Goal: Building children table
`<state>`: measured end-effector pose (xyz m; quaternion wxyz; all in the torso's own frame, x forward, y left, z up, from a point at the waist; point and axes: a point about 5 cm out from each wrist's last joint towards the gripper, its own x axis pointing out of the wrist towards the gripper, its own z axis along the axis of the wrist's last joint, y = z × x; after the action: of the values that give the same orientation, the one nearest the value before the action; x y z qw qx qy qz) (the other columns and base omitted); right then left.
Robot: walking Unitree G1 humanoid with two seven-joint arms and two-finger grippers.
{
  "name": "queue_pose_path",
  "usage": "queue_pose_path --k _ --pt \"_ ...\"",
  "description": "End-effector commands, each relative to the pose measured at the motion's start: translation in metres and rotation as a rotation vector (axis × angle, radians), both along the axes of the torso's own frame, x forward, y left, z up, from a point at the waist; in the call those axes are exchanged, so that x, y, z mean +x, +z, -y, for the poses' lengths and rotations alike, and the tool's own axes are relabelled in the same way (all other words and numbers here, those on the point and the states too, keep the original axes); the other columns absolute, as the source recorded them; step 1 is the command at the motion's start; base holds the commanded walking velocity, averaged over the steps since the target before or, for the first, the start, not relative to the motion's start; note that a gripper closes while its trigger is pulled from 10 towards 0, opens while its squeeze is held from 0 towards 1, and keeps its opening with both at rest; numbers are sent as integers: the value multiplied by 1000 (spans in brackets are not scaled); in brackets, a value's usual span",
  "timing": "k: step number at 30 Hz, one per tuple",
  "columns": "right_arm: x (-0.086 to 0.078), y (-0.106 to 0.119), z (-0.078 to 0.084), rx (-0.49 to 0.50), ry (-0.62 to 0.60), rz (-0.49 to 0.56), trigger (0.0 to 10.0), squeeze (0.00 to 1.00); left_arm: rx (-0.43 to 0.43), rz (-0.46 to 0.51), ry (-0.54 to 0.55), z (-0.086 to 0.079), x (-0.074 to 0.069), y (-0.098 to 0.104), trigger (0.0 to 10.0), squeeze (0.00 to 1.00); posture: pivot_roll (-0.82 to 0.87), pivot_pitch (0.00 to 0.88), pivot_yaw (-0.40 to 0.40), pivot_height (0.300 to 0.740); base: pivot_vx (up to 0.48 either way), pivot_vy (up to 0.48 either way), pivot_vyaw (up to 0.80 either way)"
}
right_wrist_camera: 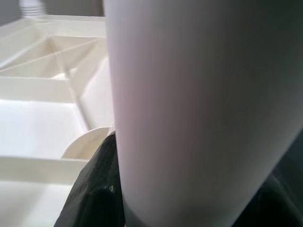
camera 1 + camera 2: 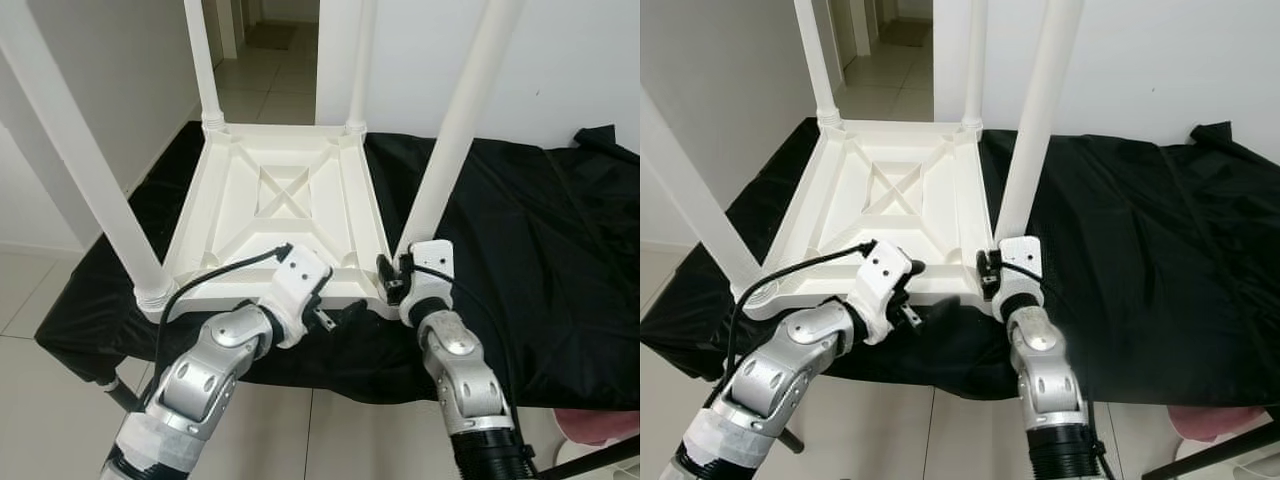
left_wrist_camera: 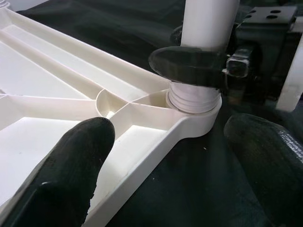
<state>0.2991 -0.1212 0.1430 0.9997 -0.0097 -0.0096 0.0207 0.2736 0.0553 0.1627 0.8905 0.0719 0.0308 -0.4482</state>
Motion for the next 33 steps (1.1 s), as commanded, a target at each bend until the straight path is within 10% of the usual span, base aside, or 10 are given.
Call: queue_pose_path --k 1,6,7,8,9,17,18,33 --pt "-6 -10 -5 0 -29 -55 10000 0 7 1 -21 2 0 -2 10000 0 -8 0 1 740 0 0 0" --pt "-6 0 -2 -3 -55 -19 10000 0 6 0 -24 3 0 -3 10000 0 -10 0 1 740 0 0 0" --pt "-5 2 1 -3 -53 -11 10000 435 7 0 -25 3 -1 -3 10000 0 -7 0 -2 740 0 0 0" --pt "-5 2 1 -3 -53 -11 10000 435 7 0 -25 3 -1 -3 10000 0 -7 0 -2 740 0 0 0" --pt "-5 4 1 1 -33 -8 10000 1000 9 0 -25 2 0 -3 10000 0 -5 0 -4 740 0 0 0" --pt "-7 11 6 12 19 23 10000 1000 10 4 -16 1 0 -3 10000 0 0 0 -6 740 0 0 0" --pt "-7 12 13 -3 67 40 10000 0 11 4 -17 1 -1 -4 10000 0 2 0 -9 740 0 0 0" --pt "6 0 40 -107 525 -5 10000 0 7 4 -18 4 -1 -5 10000 0 5 0 -21 740 0 0 0"
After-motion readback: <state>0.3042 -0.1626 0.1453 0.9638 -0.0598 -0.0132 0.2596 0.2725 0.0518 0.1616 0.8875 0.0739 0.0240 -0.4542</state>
